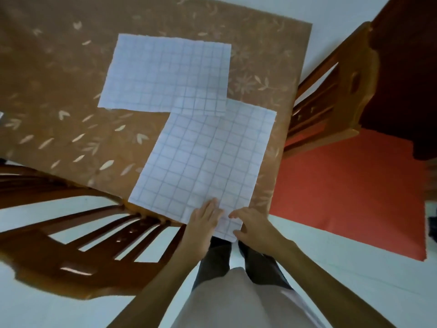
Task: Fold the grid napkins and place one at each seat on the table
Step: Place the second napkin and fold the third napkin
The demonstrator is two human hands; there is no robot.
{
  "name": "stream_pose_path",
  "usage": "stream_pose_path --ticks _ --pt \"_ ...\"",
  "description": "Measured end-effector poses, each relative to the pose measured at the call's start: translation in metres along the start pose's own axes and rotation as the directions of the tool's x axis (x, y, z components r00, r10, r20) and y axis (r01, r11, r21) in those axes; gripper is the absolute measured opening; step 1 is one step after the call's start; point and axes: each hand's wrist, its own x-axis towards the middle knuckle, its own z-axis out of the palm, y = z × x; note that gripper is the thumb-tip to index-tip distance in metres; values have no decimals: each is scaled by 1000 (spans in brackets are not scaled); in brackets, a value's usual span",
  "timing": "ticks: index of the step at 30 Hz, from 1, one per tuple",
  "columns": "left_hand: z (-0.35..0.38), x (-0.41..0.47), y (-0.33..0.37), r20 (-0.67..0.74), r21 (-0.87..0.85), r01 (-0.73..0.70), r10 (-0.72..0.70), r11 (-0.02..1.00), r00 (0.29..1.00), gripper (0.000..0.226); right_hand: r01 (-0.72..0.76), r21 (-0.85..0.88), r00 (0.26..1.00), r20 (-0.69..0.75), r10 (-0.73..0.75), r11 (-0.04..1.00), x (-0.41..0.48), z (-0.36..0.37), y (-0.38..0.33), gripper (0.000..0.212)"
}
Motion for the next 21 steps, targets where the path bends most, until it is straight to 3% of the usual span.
stream_pose_path --ticks 2,7,10,12,16,21 --pt "-1 -1 2 16 -3 66 -66 998 998 62 26 -8 999 31 -26 1000 3 4 3 48" --pt "-18 -1 14 -31 -39 120 -121 992 992 24 139 -46 990 40 -137 989 7 -5 7 66" --pt "-23 1 24 -96 -44 190 -193 981 976 29 202 -81 979 38 -200 976 6 -20 5 84" --pt "-35 5 35 -169 -125 220 -239 967 956 29 238 -43 970 -40 -240 970 8 -29 3 72" --pt "-77 12 52 -299 -222 190 -252 956 921 26 242 15 963 -131 -238 970 22 -62 -1 27" --pt "-130 16 54 -408 -304 220 -335 927 849 22 394 170 894 -297 -334 903 24 -128 -19 24"
